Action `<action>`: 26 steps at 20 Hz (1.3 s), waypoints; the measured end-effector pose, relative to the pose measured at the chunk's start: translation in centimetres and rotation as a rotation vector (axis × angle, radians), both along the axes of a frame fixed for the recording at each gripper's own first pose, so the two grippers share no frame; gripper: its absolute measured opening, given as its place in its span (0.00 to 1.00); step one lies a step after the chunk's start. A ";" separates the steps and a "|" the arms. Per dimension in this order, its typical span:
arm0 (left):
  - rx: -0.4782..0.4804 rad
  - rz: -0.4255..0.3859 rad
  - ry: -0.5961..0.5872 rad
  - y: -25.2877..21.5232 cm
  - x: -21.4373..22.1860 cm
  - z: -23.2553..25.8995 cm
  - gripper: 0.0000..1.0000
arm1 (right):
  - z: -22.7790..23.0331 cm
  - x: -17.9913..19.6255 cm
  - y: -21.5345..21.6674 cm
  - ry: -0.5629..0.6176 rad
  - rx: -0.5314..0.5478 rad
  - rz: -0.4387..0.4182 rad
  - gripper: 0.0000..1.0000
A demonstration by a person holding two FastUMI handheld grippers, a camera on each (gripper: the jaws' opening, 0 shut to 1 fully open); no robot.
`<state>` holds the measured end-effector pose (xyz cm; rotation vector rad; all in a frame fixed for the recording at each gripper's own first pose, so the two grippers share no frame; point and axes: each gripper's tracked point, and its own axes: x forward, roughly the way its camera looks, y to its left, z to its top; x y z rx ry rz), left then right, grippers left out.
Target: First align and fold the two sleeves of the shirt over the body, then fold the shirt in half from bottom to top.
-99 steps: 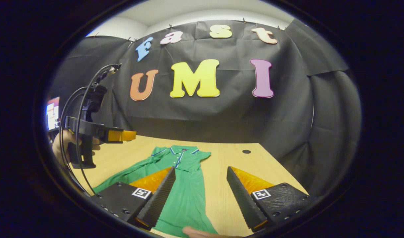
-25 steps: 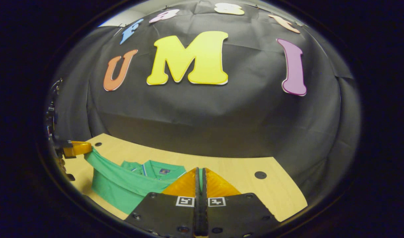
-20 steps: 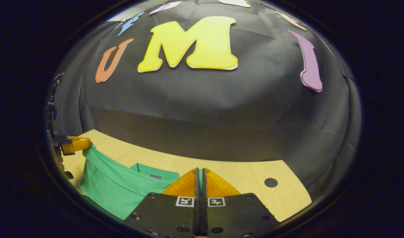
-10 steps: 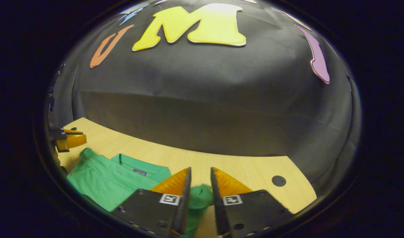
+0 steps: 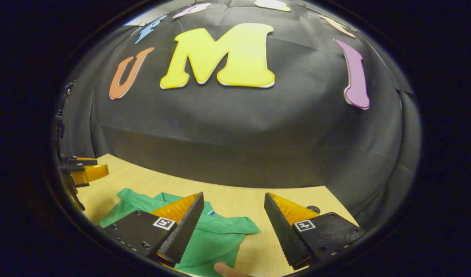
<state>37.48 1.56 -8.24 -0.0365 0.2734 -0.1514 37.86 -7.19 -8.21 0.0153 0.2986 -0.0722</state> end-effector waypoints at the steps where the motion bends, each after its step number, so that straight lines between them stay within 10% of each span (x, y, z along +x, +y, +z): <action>1: 0.017 -0.001 -0.021 0.1 -1.5 0.9 0.96 | 1.0 -1.5 0.0 -0.019 -0.001 -0.003 0.95; 26: 0.038 0.033 -0.239 -3.1 -41.0 10.0 0.96 | 11.1 -43.5 1.0 -0.299 0.041 0.024 0.95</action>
